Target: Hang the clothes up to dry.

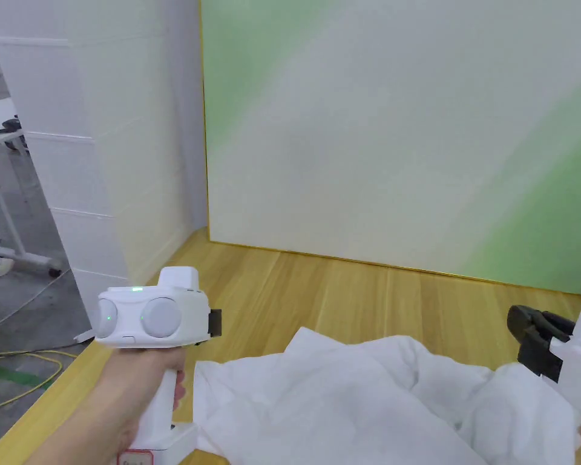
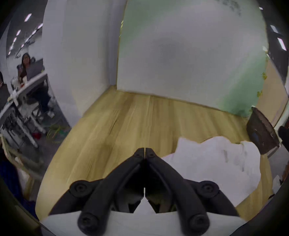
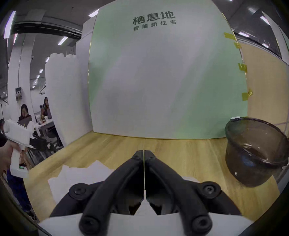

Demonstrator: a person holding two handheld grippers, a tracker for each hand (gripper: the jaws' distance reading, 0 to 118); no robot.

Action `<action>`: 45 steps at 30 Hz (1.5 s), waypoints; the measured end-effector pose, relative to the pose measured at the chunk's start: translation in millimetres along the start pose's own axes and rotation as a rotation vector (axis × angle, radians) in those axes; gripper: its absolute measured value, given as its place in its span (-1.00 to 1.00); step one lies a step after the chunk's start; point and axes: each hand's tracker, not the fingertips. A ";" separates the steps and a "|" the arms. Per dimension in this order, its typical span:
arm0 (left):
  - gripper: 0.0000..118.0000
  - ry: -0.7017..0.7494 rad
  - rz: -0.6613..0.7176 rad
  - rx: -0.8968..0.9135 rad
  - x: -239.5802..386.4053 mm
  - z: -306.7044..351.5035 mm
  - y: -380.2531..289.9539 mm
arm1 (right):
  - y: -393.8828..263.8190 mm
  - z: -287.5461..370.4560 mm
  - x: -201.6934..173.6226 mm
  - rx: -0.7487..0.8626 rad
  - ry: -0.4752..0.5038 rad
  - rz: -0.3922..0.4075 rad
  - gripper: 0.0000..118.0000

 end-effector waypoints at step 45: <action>-0.88 0.180 -0.019 -0.197 4.3 -100.8 -16.8 | -11.2 -202.8 14.2 -0.768 0.177 0.218 0.95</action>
